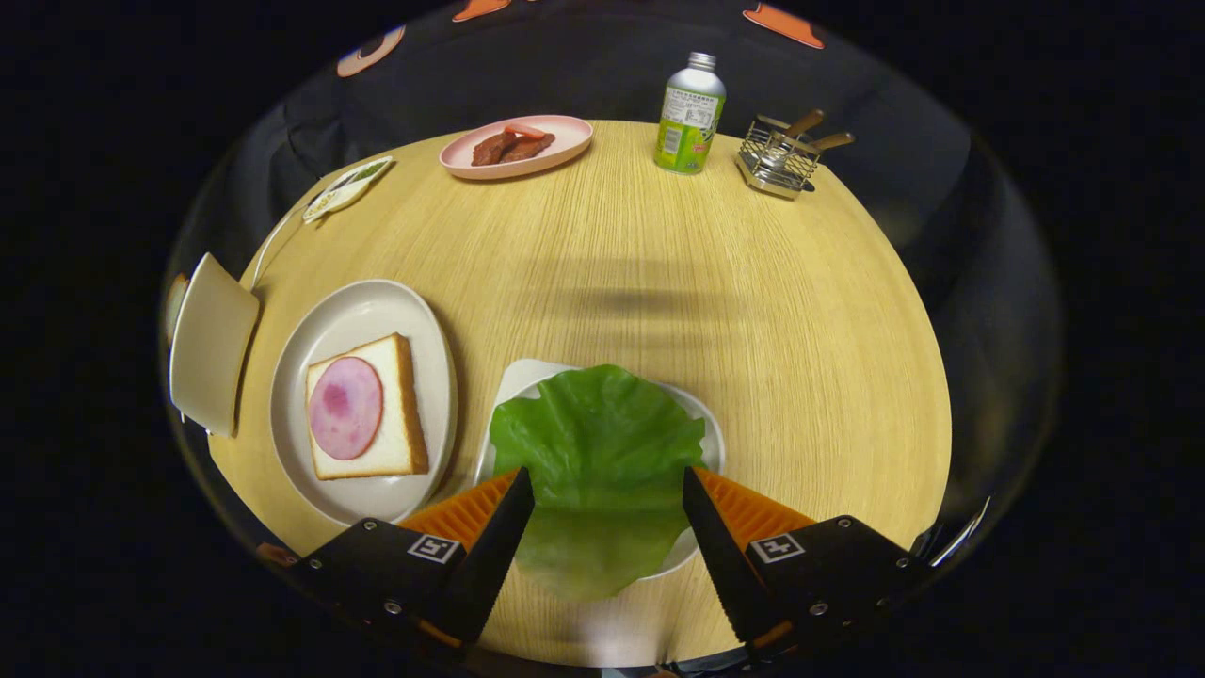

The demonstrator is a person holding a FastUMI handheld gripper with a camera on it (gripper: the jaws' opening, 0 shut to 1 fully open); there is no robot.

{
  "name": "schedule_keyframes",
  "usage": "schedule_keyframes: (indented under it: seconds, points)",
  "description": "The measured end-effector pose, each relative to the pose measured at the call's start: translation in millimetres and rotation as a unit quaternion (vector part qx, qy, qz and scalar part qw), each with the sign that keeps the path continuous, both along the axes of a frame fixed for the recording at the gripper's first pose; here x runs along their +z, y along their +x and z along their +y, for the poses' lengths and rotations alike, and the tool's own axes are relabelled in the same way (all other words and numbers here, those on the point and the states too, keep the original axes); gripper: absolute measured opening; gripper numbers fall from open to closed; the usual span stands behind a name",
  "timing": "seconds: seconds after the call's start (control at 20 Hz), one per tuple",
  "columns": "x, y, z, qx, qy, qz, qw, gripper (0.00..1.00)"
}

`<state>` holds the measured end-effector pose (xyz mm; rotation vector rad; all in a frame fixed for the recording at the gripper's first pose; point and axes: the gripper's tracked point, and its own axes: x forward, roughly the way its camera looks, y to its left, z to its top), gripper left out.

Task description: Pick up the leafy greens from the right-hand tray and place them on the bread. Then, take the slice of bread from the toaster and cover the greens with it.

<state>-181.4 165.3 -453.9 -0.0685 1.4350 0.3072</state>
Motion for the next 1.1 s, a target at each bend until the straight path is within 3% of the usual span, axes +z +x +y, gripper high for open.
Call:
schedule_keyframes:
  seconds: [0.3, 0.4, 0.45, 0.5, 0.55, 0.65, 0.75, 1.1]
  points:
    - [-7, -4, 2, -0.021, 0.005, 0.023, 1.000, 0.89]
    - [-7, -3, 3, -0.015, 0.007, 0.022, 1.000, 0.74]
    - [-8, -3, 2, -0.016, 0.005, 0.018, 1.000, 0.60]
    - [-7, -3, 1, -0.017, 0.004, 0.015, 1.000, 0.52]
    - [-8, -1, 1, -0.018, 0.002, 0.012, 1.000, 0.34]
    - [-6, -1, 2, -0.021, 0.005, 0.009, 1.000, 0.17]
    - [-7, -2, 3, -0.029, 0.005, 0.012, 0.999, 0.07]
    - [19, 7, 13, -0.071, 0.063, 0.004, 0.995, 0.03]
